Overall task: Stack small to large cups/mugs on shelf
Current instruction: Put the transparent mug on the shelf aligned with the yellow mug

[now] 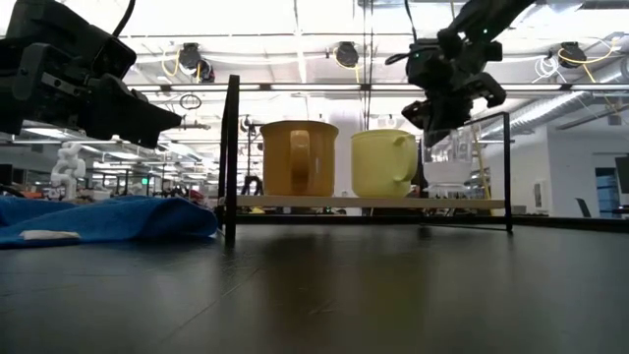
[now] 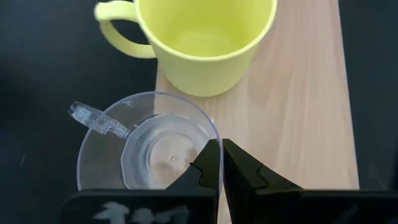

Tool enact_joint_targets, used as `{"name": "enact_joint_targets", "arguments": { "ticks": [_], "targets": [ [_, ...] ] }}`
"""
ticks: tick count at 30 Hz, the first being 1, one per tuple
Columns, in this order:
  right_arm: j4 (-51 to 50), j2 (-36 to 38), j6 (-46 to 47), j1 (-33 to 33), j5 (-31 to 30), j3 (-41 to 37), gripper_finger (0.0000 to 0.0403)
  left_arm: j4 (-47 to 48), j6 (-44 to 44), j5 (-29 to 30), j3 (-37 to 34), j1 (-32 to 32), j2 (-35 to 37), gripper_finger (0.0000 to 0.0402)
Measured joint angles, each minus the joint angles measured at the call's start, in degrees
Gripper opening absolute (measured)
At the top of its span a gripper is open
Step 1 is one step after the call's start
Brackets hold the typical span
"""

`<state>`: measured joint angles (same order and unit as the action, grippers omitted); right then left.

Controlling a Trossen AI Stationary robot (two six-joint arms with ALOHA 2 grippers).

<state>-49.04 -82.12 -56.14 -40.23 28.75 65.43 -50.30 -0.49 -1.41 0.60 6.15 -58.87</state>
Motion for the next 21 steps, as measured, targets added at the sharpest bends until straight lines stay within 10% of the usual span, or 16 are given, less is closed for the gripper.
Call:
{"name": "enact_joint_targets", "arguments": {
  "ticks": [21],
  "targets": [
    [3.53,-4.95,0.13,0.02,-0.34,1.73,0.0,-0.02,-0.73,-0.26,0.0,0.0,0.0,0.0021]
  ]
}}
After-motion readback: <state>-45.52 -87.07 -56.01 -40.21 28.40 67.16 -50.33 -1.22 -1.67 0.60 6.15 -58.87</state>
